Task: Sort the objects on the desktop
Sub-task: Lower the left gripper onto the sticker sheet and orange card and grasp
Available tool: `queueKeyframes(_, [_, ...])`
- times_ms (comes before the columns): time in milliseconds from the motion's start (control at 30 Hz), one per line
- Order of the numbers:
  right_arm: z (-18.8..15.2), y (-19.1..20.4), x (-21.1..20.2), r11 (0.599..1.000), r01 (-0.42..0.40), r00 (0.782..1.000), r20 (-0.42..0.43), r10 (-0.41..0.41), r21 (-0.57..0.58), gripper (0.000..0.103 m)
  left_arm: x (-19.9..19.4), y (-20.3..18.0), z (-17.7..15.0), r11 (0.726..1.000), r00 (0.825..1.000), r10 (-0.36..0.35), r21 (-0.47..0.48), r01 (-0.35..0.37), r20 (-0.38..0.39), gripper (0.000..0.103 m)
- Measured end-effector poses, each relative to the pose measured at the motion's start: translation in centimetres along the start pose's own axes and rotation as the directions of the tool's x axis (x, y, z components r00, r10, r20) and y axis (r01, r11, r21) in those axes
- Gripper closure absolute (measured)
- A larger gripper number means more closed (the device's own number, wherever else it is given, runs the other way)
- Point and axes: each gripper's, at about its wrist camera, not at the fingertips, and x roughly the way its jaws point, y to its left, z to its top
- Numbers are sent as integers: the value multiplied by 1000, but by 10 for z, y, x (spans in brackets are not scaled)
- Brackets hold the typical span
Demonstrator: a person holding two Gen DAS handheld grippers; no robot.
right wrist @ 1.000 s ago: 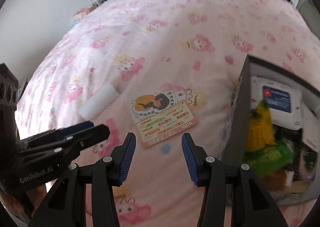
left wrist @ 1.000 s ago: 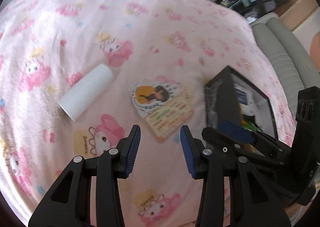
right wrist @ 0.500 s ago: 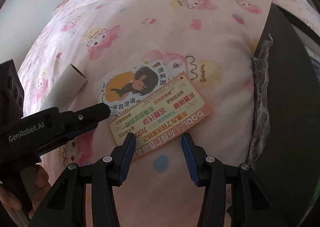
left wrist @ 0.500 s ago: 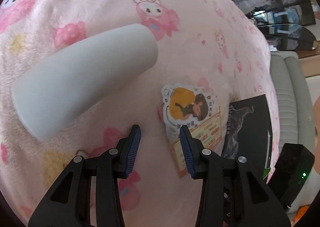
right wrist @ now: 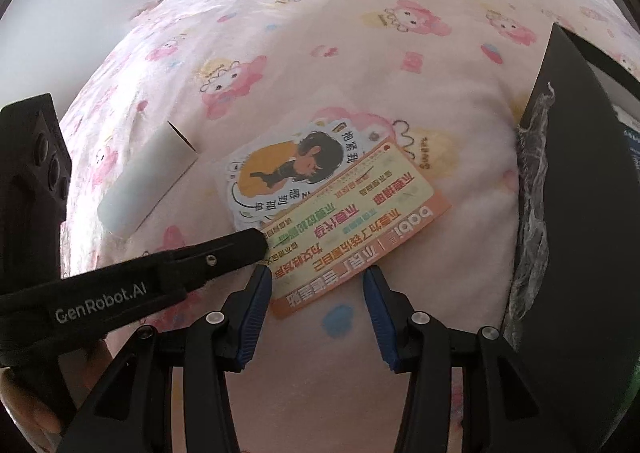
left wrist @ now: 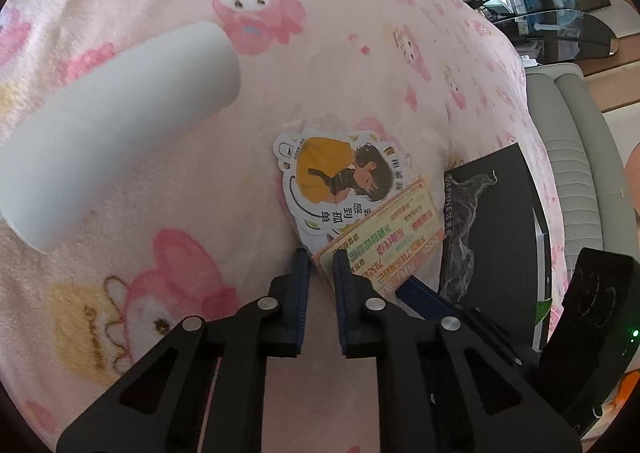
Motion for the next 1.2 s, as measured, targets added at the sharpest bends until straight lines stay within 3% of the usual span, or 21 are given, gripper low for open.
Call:
queueKeyframes(233, [4, -4, -4, 999, 40, 999, 26, -40, -8, 59, -31, 4, 2, 998, 995, 65, 2, -66, 74, 99])
queueKeyframes(467, [10, -7, -3, 1000, 30, 998, 48, -29, -10, 59, -42, 13, -12, 984, 987, 163, 70, -163, -3, 98])
queueKeyframes(567, [17, -8, 4, 1000, 26, 998, 53, -26, -3, 59, -33, 25, -9, 983, 983, 182, 11, -182, -34, 93])
queueKeyframes(733, [27, -11, 17, 1000, 20, 998, 62, -20, 8, 59, -24, 33, -7, 988, 988, 151, -20, -152, -43, 85])
queueKeyframes(933, [23, -2, 16, 997, -72, 997, 28, 73, -35, 59, -25, 37, -5, 990, 991, 128, -47, -130, -41, 79])
queueKeyframes(1133, [-13, 7, -12, 984, -178, 984, -24, 177, -33, 59, -36, 34, -10, 988, 990, 136, -69, -137, -27, 75])
queueKeyframes(1200, [-29, 8, -20, 981, -191, 980, -58, 189, -28, 59, -40, 34, -18, 991, 994, 105, -80, -108, -38, 75])
